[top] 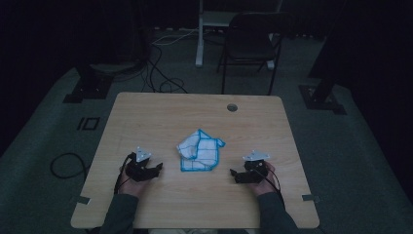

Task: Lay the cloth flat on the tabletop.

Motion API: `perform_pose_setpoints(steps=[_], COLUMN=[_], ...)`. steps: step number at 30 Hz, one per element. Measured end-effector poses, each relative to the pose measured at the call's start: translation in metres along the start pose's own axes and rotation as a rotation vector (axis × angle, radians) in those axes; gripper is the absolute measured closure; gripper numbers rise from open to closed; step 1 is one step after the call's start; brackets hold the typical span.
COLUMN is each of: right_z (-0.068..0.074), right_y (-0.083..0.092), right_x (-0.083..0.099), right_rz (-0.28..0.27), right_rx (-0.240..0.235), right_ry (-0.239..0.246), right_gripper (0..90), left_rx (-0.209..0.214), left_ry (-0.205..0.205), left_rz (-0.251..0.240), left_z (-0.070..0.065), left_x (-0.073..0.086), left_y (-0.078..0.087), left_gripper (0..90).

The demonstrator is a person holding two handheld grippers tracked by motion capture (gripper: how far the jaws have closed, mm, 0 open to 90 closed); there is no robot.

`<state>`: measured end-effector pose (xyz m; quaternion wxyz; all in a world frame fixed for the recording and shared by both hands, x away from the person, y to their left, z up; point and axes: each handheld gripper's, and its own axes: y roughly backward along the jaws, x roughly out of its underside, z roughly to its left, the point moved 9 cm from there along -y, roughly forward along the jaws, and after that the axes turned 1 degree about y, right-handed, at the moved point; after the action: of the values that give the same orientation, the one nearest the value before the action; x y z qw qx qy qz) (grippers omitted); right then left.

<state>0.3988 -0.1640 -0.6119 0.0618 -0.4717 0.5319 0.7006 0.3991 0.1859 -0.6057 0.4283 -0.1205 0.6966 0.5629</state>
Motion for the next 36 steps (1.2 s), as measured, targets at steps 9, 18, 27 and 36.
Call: perform_pose_setpoints(steps=[9, 18, 27, 36], right_z=[0.001, 0.004, 0.004, 0.004], right_y=[0.000, -0.001, -0.001, -0.001], right_x=[0.000, -0.001, -0.001, -0.001], right_rz=[-0.003, -0.002, -0.002, -0.002], right_rx=[-0.007, -0.016, -0.013, -0.011], right_ry=[0.008, 0.015, 0.013, 0.012], right_gripper=[14.2, 14.2, 14.1, 14.2], left_rx=[-0.005, -0.005, 0.014, 0.042], left_ry=[0.006, 0.014, -0.018, -0.104], left_rz=[-0.003, 0.016, 0.027, -0.029], left_z=[0.002, 0.002, -0.008, -0.027], left_x=[-0.001, -0.002, -0.005, -0.029], left_y=[-0.001, 0.001, 0.005, 0.016], left_gripper=[38.0, 45.0, 49.9, 52.4])
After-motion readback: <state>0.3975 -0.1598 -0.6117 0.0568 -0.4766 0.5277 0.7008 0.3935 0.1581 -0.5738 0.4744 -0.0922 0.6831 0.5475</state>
